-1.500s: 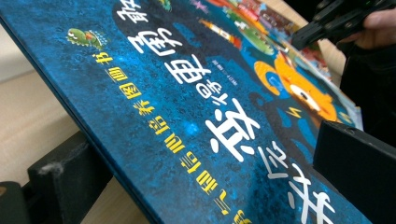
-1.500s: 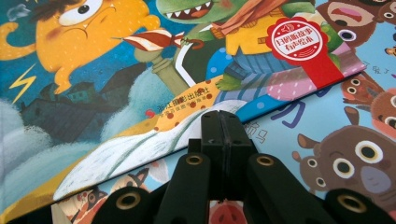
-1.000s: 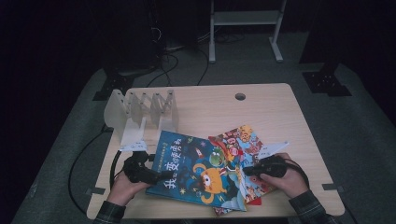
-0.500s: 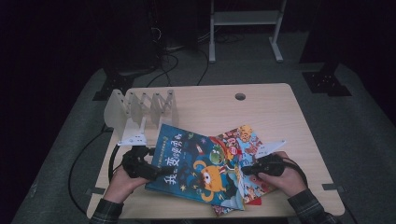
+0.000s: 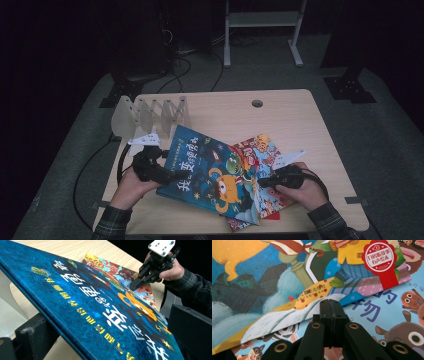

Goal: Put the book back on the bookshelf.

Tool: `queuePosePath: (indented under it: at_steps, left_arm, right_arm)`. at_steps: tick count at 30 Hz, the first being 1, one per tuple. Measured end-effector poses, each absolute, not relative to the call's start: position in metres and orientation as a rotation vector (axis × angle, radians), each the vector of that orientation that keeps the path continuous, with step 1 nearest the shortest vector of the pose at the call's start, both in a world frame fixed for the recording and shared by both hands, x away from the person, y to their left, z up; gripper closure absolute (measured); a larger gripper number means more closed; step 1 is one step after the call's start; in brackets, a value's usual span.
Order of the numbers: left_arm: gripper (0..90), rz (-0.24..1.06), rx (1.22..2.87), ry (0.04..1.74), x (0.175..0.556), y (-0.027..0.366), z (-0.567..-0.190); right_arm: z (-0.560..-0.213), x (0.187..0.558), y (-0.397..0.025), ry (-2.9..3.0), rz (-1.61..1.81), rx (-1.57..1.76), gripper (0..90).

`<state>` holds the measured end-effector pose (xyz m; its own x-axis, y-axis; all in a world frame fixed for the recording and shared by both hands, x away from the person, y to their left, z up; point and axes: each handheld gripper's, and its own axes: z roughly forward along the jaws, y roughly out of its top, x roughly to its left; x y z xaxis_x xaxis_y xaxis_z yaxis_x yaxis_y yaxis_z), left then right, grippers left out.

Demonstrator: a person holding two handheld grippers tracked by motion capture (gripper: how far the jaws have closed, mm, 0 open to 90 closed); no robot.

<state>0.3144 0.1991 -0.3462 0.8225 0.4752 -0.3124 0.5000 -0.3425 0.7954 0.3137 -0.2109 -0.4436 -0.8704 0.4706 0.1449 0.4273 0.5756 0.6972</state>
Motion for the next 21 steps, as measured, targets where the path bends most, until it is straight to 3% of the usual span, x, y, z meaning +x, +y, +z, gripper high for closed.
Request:
queuePosePath:
  at_steps: [10,21]
  left_arm:
    - [2.0,-0.05,2.035,0.695,0.327,0.191,-0.326]
    - [16.3,-0.079,2.059,0.713,0.343,0.19,-0.308]
  right_arm:
    - [-0.444,0.313,-0.209,2.738,1.194,0.776,88.6]
    - [-0.444,0.311,-0.205,2.741,1.196,0.756,88.7]
